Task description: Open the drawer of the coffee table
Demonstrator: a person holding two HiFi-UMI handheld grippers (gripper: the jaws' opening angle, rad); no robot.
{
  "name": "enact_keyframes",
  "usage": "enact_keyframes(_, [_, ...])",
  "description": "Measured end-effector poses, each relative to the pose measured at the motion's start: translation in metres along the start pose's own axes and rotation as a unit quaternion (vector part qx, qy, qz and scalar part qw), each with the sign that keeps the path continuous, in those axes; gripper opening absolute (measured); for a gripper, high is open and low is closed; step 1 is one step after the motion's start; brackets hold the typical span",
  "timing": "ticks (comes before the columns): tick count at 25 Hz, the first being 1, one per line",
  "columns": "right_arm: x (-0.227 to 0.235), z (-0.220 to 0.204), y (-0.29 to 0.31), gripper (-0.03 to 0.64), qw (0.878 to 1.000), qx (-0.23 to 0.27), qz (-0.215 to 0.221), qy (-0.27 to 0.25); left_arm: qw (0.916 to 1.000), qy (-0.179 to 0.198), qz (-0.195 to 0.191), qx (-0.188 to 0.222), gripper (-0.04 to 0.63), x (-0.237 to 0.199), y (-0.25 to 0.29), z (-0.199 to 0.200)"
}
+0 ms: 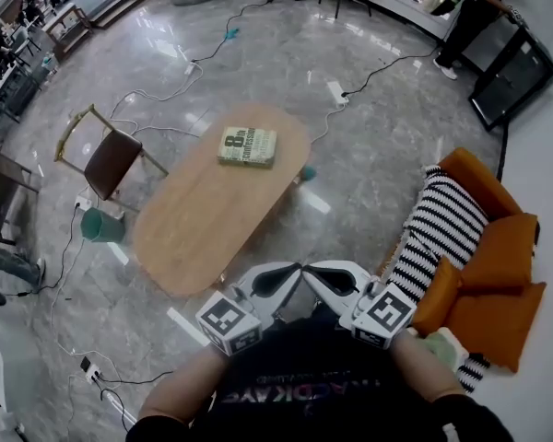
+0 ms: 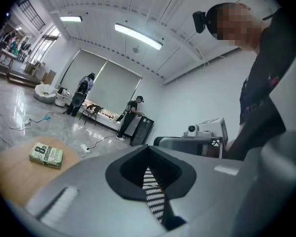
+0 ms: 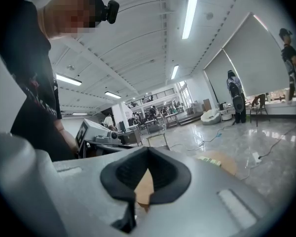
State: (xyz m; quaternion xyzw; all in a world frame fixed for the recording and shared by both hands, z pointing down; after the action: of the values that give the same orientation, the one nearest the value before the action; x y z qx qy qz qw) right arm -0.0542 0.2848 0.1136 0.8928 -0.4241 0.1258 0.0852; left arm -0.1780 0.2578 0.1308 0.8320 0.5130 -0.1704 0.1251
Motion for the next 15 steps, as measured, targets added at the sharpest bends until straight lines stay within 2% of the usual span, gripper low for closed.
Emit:
enact_keyframes(6, [0.017,-0.004,-0.004,0.002,1.000,0.000,0.005,0.030,0.9997,0.006,0.021,-0.010,-0.002,-0.003,0.011,0.001])
enact_keyframes(10, [0.034,-0.003,-0.003,0.002,1.000,-0.003,0.006,0.020,0.9994,0.016,0.031,-0.009,-0.002,-0.008,0.022,-0.002])
enact_keyframes(15, [0.062,-0.003,-0.010,0.002,0.999,-0.021,-0.002,0.026,0.9990,0.009,0.044,-0.007,-0.002,-0.011,0.038,-0.012])
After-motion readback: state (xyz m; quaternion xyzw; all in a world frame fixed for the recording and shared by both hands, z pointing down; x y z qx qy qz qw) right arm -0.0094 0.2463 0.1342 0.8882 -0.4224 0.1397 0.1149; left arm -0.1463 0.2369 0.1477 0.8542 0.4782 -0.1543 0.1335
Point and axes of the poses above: the fingertips, and each gripper's own axes: y forward along the fingers, x to its right, z out of its top, the point moved 7 cm from there along -y, backward along the fingers, and after that the axes turned 7 degrees about x, right-handed, at the moved point
